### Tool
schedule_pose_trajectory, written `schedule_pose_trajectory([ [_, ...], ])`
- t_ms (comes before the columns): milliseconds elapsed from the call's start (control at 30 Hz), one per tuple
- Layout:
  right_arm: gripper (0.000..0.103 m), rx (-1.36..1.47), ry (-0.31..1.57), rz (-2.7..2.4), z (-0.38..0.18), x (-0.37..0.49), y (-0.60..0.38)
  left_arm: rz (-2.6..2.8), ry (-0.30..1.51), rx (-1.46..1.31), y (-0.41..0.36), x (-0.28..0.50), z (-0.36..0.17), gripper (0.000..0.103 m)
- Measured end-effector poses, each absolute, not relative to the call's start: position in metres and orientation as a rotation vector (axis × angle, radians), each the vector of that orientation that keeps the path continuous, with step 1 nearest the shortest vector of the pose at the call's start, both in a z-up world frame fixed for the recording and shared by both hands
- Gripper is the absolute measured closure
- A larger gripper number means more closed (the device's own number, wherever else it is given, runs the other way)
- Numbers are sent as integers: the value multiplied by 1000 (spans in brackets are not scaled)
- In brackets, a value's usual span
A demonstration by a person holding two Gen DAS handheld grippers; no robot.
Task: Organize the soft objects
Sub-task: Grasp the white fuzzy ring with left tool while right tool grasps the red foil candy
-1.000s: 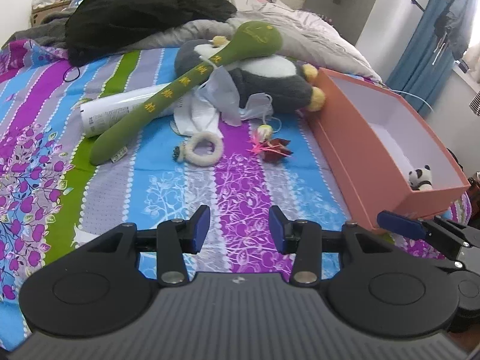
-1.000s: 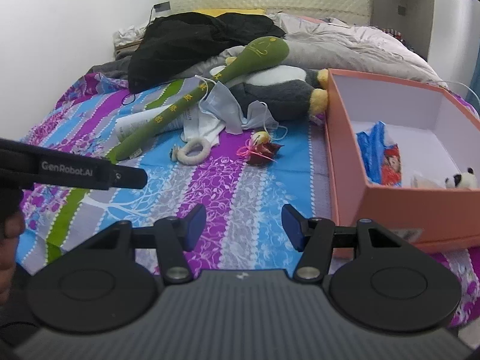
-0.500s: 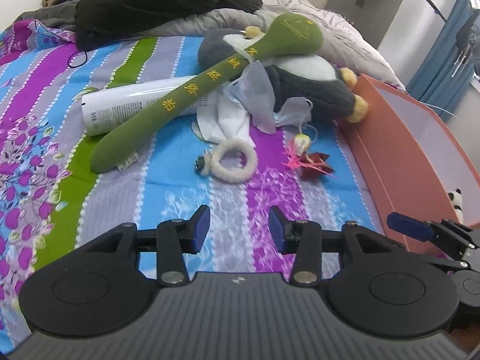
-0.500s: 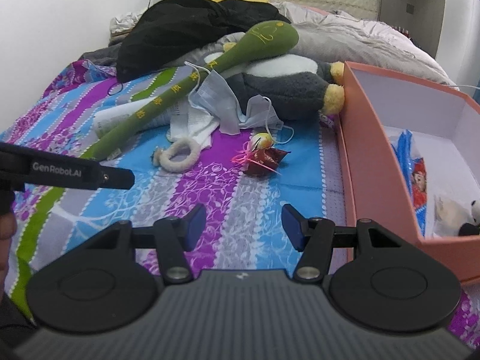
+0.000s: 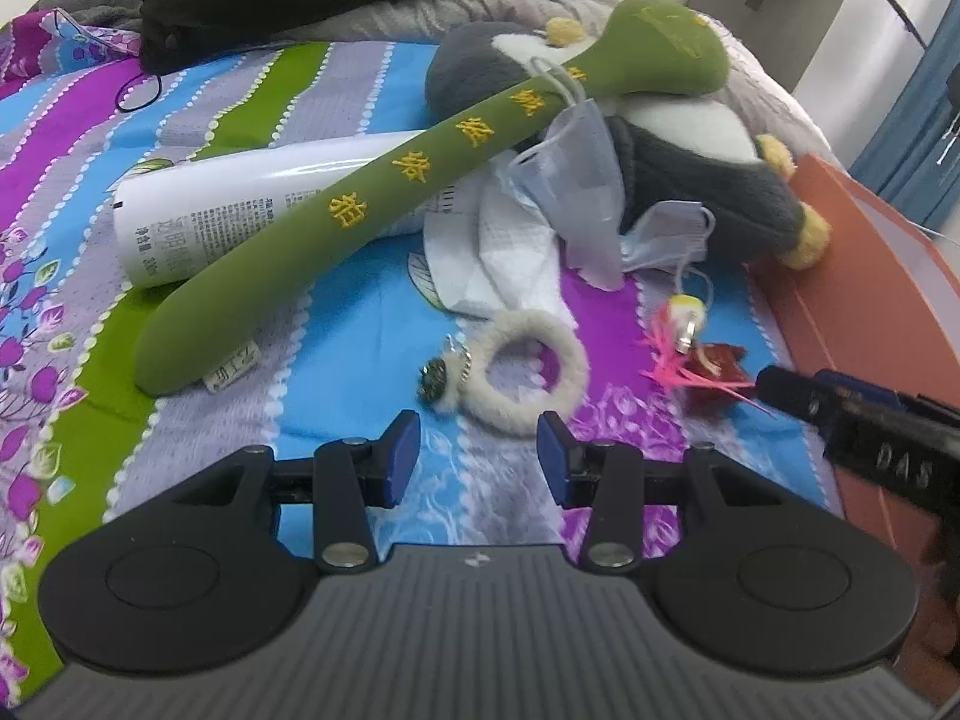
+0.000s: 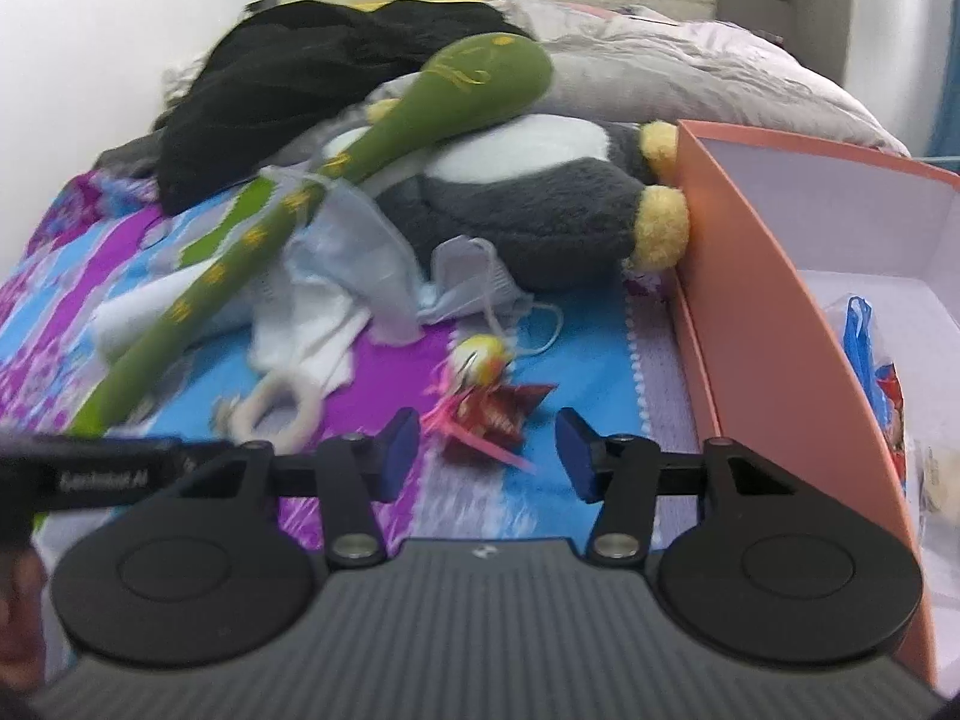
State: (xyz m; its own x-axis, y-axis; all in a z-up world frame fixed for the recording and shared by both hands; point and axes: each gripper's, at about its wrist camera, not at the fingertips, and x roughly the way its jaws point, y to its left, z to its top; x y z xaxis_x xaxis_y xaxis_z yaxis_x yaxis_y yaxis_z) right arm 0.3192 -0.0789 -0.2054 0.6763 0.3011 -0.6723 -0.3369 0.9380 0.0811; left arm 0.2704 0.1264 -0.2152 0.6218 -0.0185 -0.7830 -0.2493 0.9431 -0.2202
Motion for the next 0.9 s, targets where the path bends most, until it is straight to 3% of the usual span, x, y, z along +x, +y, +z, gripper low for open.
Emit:
schedule_pose_trajectory([
  [433, 55, 85, 900, 339, -243, 367, -71, 163, 876, -333, 136, 293, -232, 55],
  [467, 64, 75, 906, 343, -244, 367, -69, 164, 876, -328, 135, 294, -232, 58],
  [567, 65, 86, 910, 353, -243, 365, -69, 165, 881, -319, 134, 294, -231, 75],
  [900, 66, 40, 856, 344, -222, 341, -81, 179, 896, -332, 127, 264, -219, 79],
])
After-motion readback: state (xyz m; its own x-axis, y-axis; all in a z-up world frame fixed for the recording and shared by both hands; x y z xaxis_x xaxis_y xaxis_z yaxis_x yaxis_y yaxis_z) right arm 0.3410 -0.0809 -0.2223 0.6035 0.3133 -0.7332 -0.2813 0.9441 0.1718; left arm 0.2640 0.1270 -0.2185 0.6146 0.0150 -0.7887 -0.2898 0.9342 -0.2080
